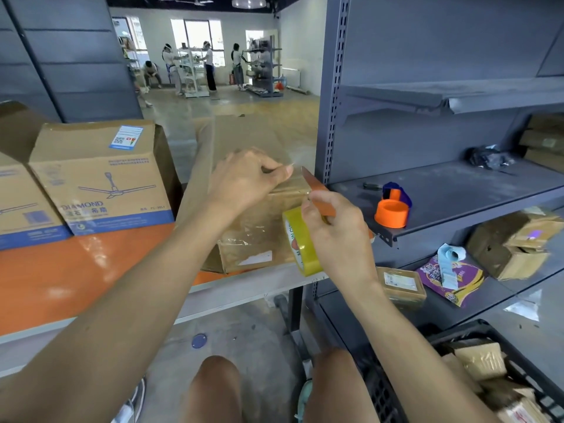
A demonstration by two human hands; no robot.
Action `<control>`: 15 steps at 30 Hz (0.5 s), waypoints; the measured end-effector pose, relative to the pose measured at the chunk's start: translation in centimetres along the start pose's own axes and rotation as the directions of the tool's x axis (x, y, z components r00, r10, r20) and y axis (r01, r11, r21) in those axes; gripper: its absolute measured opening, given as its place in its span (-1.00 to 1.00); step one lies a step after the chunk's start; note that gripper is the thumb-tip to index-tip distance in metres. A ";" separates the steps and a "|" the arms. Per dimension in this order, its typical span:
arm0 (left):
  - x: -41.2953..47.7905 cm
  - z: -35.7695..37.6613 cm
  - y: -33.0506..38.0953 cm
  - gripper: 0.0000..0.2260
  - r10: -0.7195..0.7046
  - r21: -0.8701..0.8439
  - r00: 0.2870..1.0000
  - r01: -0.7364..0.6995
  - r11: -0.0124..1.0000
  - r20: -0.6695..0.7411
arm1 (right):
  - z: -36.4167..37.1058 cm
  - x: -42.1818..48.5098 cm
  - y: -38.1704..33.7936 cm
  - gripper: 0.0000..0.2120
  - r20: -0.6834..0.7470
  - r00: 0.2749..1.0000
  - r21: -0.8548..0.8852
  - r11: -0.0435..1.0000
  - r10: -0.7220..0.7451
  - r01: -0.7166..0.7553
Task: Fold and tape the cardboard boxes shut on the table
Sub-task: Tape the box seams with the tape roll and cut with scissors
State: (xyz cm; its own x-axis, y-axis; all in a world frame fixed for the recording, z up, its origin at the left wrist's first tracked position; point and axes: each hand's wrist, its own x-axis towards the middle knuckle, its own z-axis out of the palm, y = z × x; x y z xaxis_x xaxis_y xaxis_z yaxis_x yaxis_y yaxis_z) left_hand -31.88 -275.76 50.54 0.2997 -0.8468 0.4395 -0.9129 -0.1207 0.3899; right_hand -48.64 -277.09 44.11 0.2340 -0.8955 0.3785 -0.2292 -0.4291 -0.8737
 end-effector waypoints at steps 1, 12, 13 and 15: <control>-0.1 0.1 0.1 -0.69 -0.006 0.040 1.000 0.005 0.999 0.017 | 0.1 0.0 0.1 -0.76 0.000 1.000 -0.004 1.000 -0.004 0.004; 0.2 0.1 -0.3 -0.75 0.129 0.026 0.974 -0.126 0.992 -0.186 | 0.7 -0.5 1.0 -0.87 -0.004 1.000 0.088 0.996 -0.016 0.016; 0.0 0.1 -0.4 -0.83 0.171 -0.018 0.964 -0.178 0.984 -0.204 | 0.8 -0.5 1.2 -0.85 0.004 1.000 0.115 0.993 -0.003 0.003; -0.4 0.2 -0.7 -0.84 0.227 -0.089 0.970 -0.235 0.968 -0.092 | 0.9 -0.9 1.4 -0.81 0.033 0.999 0.159 0.987 0.020 -0.025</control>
State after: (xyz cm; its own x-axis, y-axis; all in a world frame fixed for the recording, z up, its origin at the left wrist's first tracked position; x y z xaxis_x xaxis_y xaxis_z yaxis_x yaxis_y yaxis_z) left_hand -31.45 -275.46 49.95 0.1084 -0.8010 0.5888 -0.9295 0.1284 0.3458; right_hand -48.28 -276.75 42.29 0.2603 -0.8996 0.3507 -0.0819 -0.3825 -0.9203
